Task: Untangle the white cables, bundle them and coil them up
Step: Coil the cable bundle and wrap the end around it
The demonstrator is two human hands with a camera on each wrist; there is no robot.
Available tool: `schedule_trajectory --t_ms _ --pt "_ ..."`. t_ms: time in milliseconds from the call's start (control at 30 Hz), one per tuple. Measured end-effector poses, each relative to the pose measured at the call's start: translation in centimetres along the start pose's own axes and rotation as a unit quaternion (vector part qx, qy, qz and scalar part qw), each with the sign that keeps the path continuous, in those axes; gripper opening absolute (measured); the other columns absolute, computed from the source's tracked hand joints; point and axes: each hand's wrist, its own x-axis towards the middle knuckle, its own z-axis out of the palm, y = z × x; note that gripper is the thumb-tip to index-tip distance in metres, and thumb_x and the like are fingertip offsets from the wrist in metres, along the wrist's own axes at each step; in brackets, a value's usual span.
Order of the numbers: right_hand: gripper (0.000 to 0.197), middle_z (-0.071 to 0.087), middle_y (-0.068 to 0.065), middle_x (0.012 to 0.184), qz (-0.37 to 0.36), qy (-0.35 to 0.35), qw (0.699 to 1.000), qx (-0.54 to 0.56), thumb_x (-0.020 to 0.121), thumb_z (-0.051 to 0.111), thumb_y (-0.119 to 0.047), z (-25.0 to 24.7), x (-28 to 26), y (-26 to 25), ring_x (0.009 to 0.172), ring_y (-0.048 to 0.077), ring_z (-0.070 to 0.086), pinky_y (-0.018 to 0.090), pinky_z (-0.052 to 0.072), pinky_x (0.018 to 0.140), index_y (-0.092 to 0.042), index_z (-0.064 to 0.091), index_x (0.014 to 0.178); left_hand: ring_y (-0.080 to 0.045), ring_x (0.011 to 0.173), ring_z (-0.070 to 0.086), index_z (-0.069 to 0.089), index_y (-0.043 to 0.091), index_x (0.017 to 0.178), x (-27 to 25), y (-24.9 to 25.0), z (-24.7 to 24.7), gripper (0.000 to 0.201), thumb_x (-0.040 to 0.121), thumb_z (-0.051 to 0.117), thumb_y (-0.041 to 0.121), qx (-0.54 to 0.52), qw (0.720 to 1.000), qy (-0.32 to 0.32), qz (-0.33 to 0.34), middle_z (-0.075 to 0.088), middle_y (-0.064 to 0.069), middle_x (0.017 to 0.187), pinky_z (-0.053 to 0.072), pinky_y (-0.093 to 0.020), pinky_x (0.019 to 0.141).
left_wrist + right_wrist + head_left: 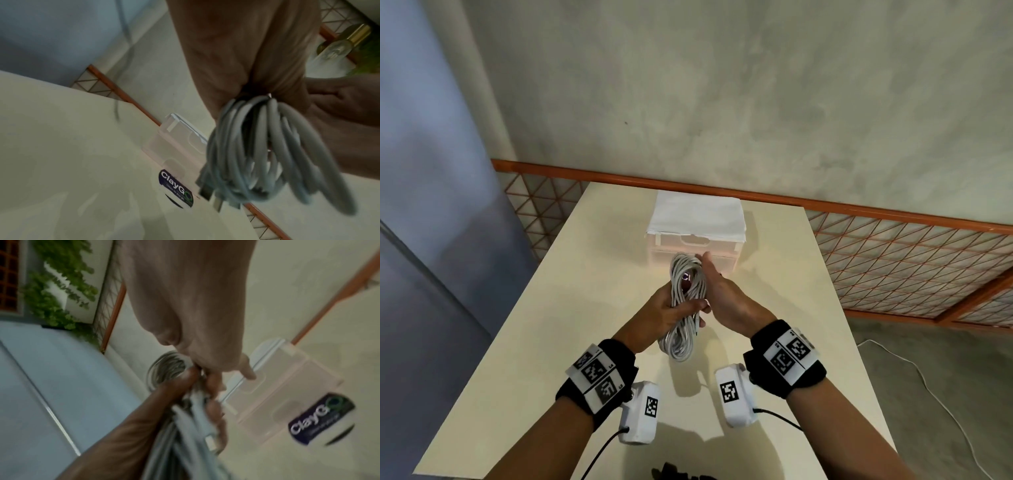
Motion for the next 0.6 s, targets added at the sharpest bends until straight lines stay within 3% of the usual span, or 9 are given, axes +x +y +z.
schedule_trajectory --t_ms 33,100,200,300,367,467,533,567,600 --pt "0.065 0.054 0.016 0.088 -0.009 -0.016 1.0 -0.011 0.093 0.015 -0.06 -0.5 0.0 0.1 0.06 0.008 0.051 0.022 0.042 0.061 -0.018 0.056 0.119 -0.02 0.071 0.066 0.06 0.012 0.096 -0.1 -0.2 0.1 0.005 0.092 0.057 0.012 -0.009 1.0 0.013 -0.001 0.067 -0.004 0.08 0.054 -0.032 0.067" --pt "0.077 0.051 0.013 0.089 0.002 -0.049 0.998 0.034 0.086 0.024 -0.068 -1.4 -0.3 0.3 0.075 0.013 0.051 0.024 0.043 0.077 -0.005 0.055 0.116 -0.018 0.07 0.063 0.065 0.005 0.095 0.0 -0.2 0.3 0.013 0.093 0.055 0.014 -0.058 0.998 0.039 -0.005 0.065 -0.007 0.079 0.053 -0.031 0.066" --pt "0.075 0.061 0.002 0.096 0.045 -0.108 0.991 0.063 0.072 0.048 -0.073 -2.3 -0.8 1.0 0.098 0.021 0.055 0.033 0.042 0.094 -0.012 0.057 0.115 -0.03 0.086 0.061 0.066 0.001 0.101 0.3 0.3 0.4 0.024 0.088 0.06 0.021 -0.168 0.984 0.051 -0.029 0.063 -0.018 0.093 0.05 -0.048 0.084" --pt "0.069 0.063 0.005 0.121 0.068 -0.176 0.982 -0.03 0.076 0.052 -0.065 -2.4 -1.1 1.2 0.121 0.027 0.056 0.039 0.043 0.104 -0.016 0.055 0.125 -0.018 0.075 0.065 0.065 0.008 0.089 0.6 0.7 0.6 0.015 0.091 0.056 0.019 -0.168 0.985 0.018 -0.029 0.067 -0.006 0.078 0.054 -0.033 0.076" --pt "0.059 0.063 0.005 0.119 0.093 -0.202 0.972 -0.076 0.076 0.06 -0.057 -2.2 -0.9 0.6 0.118 0.027 0.058 0.042 0.041 0.105 -0.019 0.056 0.122 -0.015 0.077 0.067 0.068 0.007 0.091 0.7 0.7 0.5 0.017 0.09 0.056 0.019 -0.138 0.99 -0.006 -0.037 0.07 -0.004 0.081 0.055 -0.025 0.072" --pt "0.03 0.065 0.0 0.109 0.141 -0.231 0.952 -0.142 0.088 0.057 -0.041 -2.2 -0.4 0.0 0.109 0.018 0.058 0.038 0.039 0.104 -0.023 0.061 0.112 -0.019 0.09 0.069 0.068 0.001 0.106 0.8 0.9 -0.1 0.028 0.087 0.062 0.02 -0.09 0.994 -0.036 -0.047 0.072 -0.007 0.096 0.052 -0.026 0.076" --pt "0.025 0.066 -0.006 0.109 0.161 -0.251 0.944 -0.144 0.089 0.055 -0.038 -1.9 -0.1 0.0 0.113 0.012 0.058 0.03 0.042 0.103 -0.024 0.064 0.108 -0.013 0.067 0.062 0.06 -0.005 0.11 0.6 1.3 -0.4 0.038 0.085 0.064 0.023 -0.05 0.997 -0.04 -0.052 0.067 -0.001 0.078 0.04 -0.026 0.054" --pt "0.02 0.068 -0.01 0.103 0.162 -0.252 0.945 -0.129 0.089 0.055 -0.035 -1.7 -0.1 0.0 0.107 0.007 0.06 0.025 0.046 0.096 -0.024 0.066 0.103 -0.012 0.062 0.058 0.059 -0.006 0.109 0.6 1.5 -0.6 0.04 0.083 0.064 0.024 -0.042 0.997 -0.036 -0.049 0.065 0.0 0.074 0.037 -0.026 0.051" --pt "0.013 0.069 -0.012 0.093 0.161 -0.245 0.949 -0.113 0.089 0.057 -0.03 -1.5 -0.1 0.1 0.096 0.003 0.063 0.021 0.048 0.087 -0.023 0.066 0.095 -0.016 0.069 0.06 0.06 -0.004 0.108 0.7 1.5 -0.8 0.038 0.083 0.065 0.024 -0.04 0.998 -0.033 -0.041 0.066 -0.004 0.08 0.042 -0.03 0.055"
